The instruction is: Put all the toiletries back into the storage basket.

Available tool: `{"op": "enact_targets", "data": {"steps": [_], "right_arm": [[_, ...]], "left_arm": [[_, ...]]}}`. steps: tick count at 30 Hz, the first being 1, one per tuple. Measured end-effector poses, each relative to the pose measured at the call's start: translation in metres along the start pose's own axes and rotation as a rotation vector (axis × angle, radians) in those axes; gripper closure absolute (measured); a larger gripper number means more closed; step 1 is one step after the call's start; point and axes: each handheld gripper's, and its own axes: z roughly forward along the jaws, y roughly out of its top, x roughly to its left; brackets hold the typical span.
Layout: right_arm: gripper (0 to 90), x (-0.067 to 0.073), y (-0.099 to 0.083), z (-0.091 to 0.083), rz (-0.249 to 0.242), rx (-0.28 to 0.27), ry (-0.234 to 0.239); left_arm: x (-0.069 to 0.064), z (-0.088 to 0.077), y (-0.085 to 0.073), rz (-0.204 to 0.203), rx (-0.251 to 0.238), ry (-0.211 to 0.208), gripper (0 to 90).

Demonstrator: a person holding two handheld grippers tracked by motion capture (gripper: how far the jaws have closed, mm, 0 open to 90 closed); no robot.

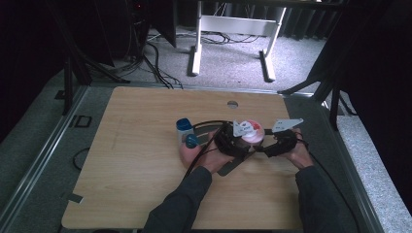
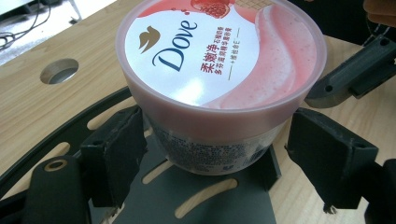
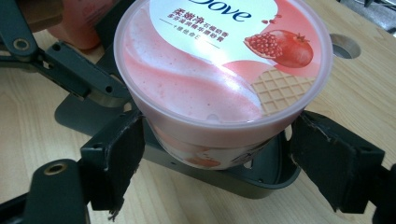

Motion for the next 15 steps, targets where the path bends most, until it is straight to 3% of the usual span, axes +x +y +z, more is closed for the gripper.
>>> {"op": "enact_targets", "data": {"steps": [11,15], "right_arm": [[17.8,-0.01,-0.001,0.009,0.029,0.012,0.005],[17.8,-0.01,-0.002,0.012,0.029,0.03,0.0]], "left_arm": [[0.004,0.01,0.0,-0.036,0.017,0.016,19.6],[0.006,0.014,-0.002,-0.032,0.033,0.014,19.7]]}}
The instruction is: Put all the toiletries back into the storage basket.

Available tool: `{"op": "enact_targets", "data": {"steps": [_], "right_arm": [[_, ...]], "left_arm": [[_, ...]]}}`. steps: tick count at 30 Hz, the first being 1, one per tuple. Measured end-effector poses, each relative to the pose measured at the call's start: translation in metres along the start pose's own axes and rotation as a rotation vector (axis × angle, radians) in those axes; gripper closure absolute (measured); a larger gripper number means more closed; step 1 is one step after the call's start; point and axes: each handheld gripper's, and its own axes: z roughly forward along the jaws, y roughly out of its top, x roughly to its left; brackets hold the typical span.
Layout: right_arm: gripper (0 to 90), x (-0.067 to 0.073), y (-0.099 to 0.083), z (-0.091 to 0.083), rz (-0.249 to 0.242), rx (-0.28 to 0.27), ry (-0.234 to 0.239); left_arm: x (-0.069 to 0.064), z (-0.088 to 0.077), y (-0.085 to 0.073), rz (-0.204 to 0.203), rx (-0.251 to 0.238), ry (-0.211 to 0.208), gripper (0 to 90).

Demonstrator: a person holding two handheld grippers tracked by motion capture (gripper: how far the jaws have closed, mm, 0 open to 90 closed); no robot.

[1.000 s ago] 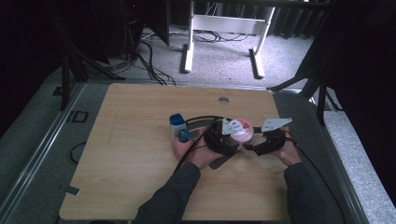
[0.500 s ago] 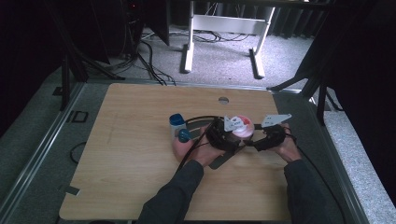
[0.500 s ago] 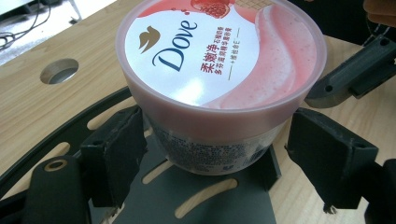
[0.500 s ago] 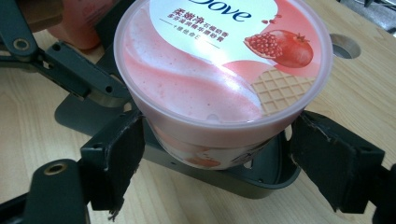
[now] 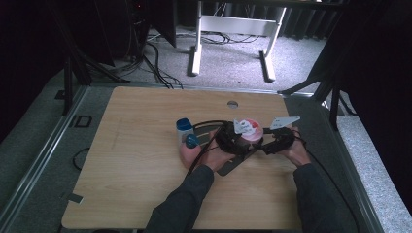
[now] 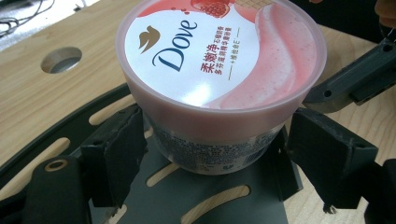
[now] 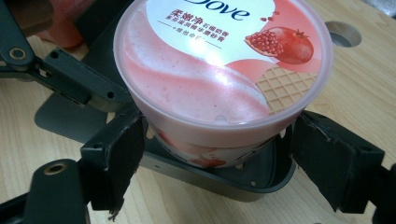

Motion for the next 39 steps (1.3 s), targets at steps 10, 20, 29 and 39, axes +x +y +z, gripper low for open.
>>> {"op": "enact_targets", "data": {"steps": [10,20,29,39], "right_arm": [[17.8,-0.004,-0.006,0.003,0.024,0.023,-0.002],[17.8,-0.006,-0.009,0.007,0.033,0.048,-0.005],[17.8,-0.005,-0.011,0.011,0.022,0.086,-0.017],[17.6,-0.003,-0.009,0.014,0.002,0.139,-0.034]], "left_arm": [[-0.002,0.009,0.002,0.002,0.02,-0.003,19.9],[-0.002,0.015,-0.001,-0.006,0.04,-0.009,20.7],[-0.002,0.02,-0.003,-0.003,0.069,-0.017,21.3],[-0.001,0.024,-0.006,-0.009,0.09,-0.03,21.9]]}}
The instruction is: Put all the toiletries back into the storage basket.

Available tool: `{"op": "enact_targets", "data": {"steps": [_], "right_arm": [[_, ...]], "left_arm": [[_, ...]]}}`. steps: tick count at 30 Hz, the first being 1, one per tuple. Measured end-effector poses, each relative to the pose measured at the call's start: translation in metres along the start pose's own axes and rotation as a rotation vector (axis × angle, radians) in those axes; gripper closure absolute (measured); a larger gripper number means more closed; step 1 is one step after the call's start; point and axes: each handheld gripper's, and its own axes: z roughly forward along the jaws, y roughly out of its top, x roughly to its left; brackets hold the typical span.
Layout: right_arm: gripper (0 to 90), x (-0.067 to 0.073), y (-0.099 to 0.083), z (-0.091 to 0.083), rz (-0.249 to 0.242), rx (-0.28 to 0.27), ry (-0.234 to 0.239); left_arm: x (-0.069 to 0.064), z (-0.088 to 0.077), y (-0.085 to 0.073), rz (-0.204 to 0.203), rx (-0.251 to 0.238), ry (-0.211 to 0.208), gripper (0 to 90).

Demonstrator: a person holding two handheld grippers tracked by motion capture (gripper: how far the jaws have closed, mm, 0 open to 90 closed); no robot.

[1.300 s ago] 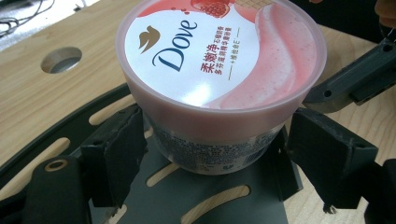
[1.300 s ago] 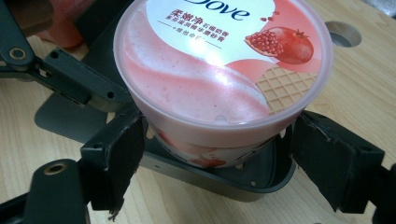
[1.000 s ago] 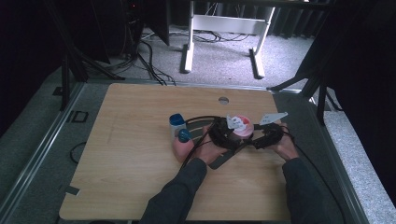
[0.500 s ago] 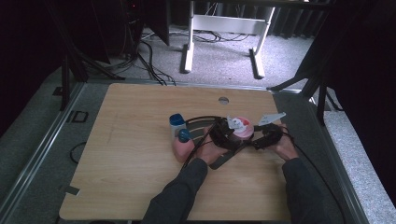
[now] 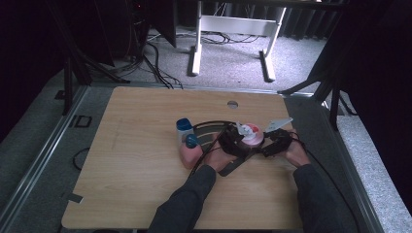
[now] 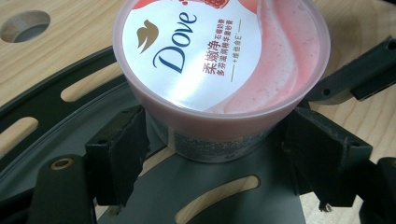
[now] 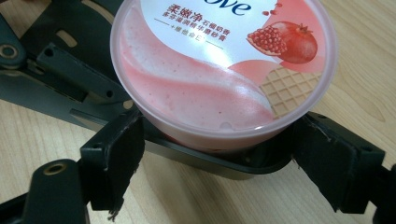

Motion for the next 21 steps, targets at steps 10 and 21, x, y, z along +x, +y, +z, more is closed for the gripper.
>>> {"op": "enact_targets", "data": {"steps": [10,21], "right_arm": [[14.9,0.004,0.006,0.001,-0.015,0.055,-0.024],[11.7,-0.003,-0.005,0.002,0.081,0.006,-0.001]], "left_arm": [[0.001,0.0,-0.001,-0.005,-0.003,-0.007,23.1],[0.002,-0.001,-0.003,-0.004,-0.012,-0.012,26.4]]}}
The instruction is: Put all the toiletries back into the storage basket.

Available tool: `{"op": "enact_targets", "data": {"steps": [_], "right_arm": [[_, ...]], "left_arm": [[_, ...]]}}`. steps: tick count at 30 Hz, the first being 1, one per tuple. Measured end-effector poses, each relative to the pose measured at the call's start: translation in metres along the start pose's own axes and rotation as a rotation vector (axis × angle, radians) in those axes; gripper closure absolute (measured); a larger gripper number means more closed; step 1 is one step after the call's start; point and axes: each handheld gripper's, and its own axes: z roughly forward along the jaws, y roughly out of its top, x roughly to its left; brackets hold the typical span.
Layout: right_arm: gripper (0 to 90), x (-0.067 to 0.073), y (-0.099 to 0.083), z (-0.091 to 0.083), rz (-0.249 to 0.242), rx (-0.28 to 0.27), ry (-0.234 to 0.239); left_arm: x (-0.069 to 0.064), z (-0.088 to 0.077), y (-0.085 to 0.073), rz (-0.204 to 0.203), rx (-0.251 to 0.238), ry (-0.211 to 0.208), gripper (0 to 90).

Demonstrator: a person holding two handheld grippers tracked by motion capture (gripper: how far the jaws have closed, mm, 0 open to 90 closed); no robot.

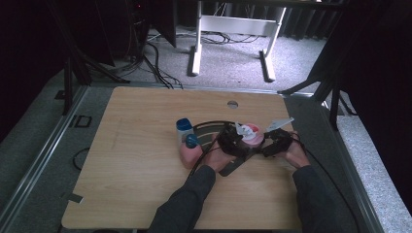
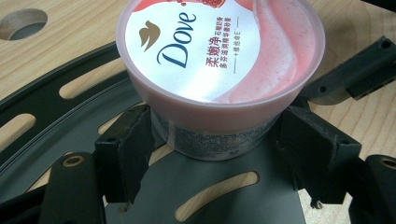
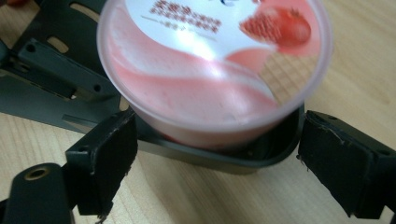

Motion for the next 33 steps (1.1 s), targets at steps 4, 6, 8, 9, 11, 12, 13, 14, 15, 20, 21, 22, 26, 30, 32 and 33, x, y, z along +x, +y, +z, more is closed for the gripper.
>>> {"op": "enact_targets", "data": {"steps": [4,6,8,9,11,12,13,14,15,20,21,22,26,30,32,33], "right_arm": [[11.2,-0.003,-0.01,0.001,0.045,-0.025,0.024],[11.2,-0.004,-0.013,0.001,0.058,-0.047,0.032],[11.1,-0.004,-0.014,0.002,0.066,-0.057,0.036],[10.6,-0.004,-0.015,0.002,0.076,-0.073,0.045],[10.3,-0.004,-0.014,0.003,0.076,-0.083,0.049],[10.4,-0.004,-0.014,0.003,0.077,-0.082,0.048],[10.5,-0.004,-0.014,0.003,0.075,-0.083,0.046],[10.7,-0.003,-0.014,0.003,0.073,-0.083,0.045],[11.1,-0.003,-0.015,0.003,0.072,-0.084,0.045],[14.3,-0.001,-0.02,0.001,0.073,-0.106,0.025],[14.3,0.0,-0.021,0.0,0.075,-0.104,0.017],[14.3,0.001,-0.023,0.0,0.079,-0.101,0.012],[14.6,0.004,-0.03,-0.002,0.097,-0.105,-0.011],[14.8,0.014,-0.041,-0.005,0.115,-0.11,-0.049],[16.3,0.019,-0.045,-0.006,0.119,-0.114,-0.061],[16.4,0.021,-0.047,-0.007,0.122,-0.119,-0.061]], "left_arm": [[-0.001,0.0,0.0,0.0,-0.001,0.007,26.6],[-0.003,0.0,0.0,0.006,0.001,0.013,26.5],[-0.004,0.0,0.0,0.007,0.001,0.016,26.5],[-0.005,0.0,0.0,0.02,0.01,0.022,26.4],[-0.005,0.0,0.0,0.028,0.01,0.027,26.6],[-0.005,0.0,0.0,0.028,0.01,0.027,26.6],[-0.005,-0.001,-0.001,0.025,0.011,0.022,26.6],[-0.004,-0.001,-0.001,0.018,0.009,0.018,26.6],[-0.003,-0.002,-0.001,0.011,0.01,0.014,26.7],[-0.005,-0.008,-0.005,-0.016,-0.013,0.024,32.2],[-0.005,-0.01,-0.005,-0.019,-0.016,0.025,32.9],[-0.005,-0.013,-0.006,-0.023,-0.024,0.025,33.4],[-0.006,-0.02,-0.006,-0.029,-0.038,0.015,36.1],[-0.008,-0.03,-0.01,-0.034,-0.043,-0.027,36.9],[-0.009,-0.034,-0.011,-0.03,-0.052,-0.043,39.4],[-0.009,-0.036,-0.012,-0.028,-0.058,-0.046,40.1]]}}
